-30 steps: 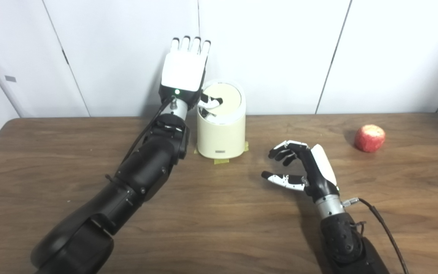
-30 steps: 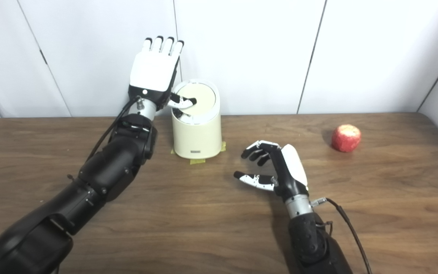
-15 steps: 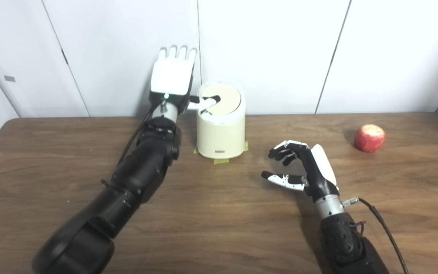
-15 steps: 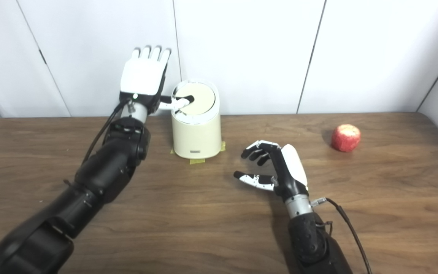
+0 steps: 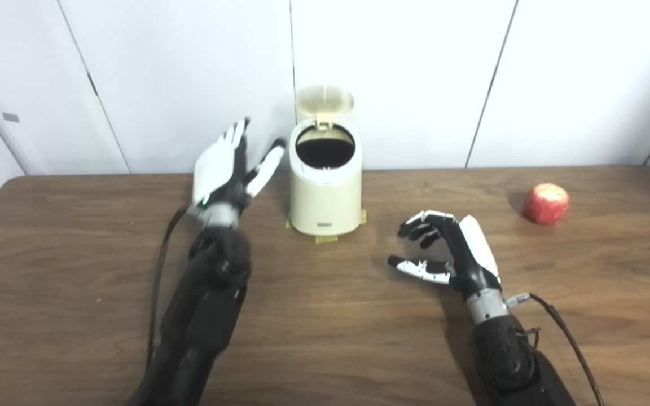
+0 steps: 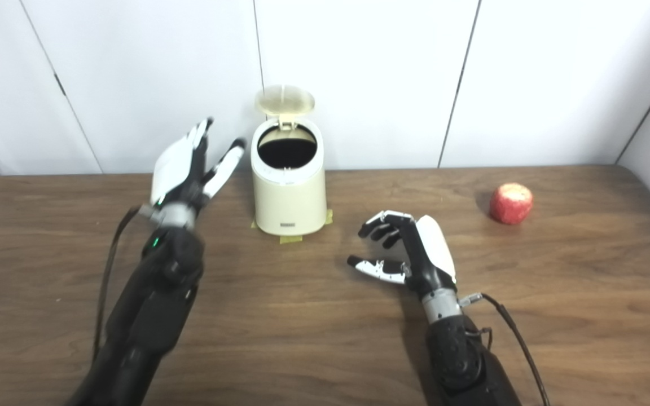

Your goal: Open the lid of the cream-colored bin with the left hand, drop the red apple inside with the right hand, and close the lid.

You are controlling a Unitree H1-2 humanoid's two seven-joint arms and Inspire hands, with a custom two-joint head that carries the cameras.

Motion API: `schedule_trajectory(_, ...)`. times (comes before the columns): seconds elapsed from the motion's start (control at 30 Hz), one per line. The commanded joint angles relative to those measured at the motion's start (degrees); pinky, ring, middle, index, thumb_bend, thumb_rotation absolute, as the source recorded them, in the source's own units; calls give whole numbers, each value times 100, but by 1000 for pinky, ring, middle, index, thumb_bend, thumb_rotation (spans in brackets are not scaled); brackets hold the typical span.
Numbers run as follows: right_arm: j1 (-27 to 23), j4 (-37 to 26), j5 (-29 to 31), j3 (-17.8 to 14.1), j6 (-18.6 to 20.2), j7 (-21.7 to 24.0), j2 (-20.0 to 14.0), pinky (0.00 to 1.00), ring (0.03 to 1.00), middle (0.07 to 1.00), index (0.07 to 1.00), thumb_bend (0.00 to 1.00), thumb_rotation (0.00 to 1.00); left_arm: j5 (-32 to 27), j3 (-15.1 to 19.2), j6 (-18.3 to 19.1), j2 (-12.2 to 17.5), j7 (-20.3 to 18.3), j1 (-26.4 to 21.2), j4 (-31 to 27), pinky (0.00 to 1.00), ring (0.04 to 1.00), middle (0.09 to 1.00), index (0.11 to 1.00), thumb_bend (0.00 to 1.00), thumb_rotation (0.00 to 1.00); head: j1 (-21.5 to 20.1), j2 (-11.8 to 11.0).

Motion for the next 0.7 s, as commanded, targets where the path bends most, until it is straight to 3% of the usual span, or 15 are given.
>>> schedule_trajectory(0.0,-58,-74,-26,-9,-30,-43,18,458,569,621,495,485,144,-230,25,-537,26,201,-50,-527,1000,1000,1000,992,380,1000,-8,0)
schedule_trajectory(0.2,-118,-6,5,-46,-178,-168,-19,443,557,609,494,485,147,-947,93,-1556,366,-54,757,-1177,798,883,889,878,298,1000,-1,-13)
schedule_trajectory(0.4,-178,-41,-93,-45,-294,-301,-63,476,588,618,494,486,146,-1458,258,-2371,509,-68,1306,-1307,718,820,839,835,218,990,-84,-62)
schedule_trajectory(0.6,-386,-427,-751,45,-125,-262,-379,424,541,619,494,487,146,-1557,340,-2597,566,-70,1656,-1291,647,765,800,796,182,854,-112,-105)
schedule_trajectory(0.67,-469,-721,-952,44,145,2,-556,413,555,717,497,491,151,-1624,358,-2623,576,-114,1770,-1297,632,752,794,794,185,830,-144,-102)
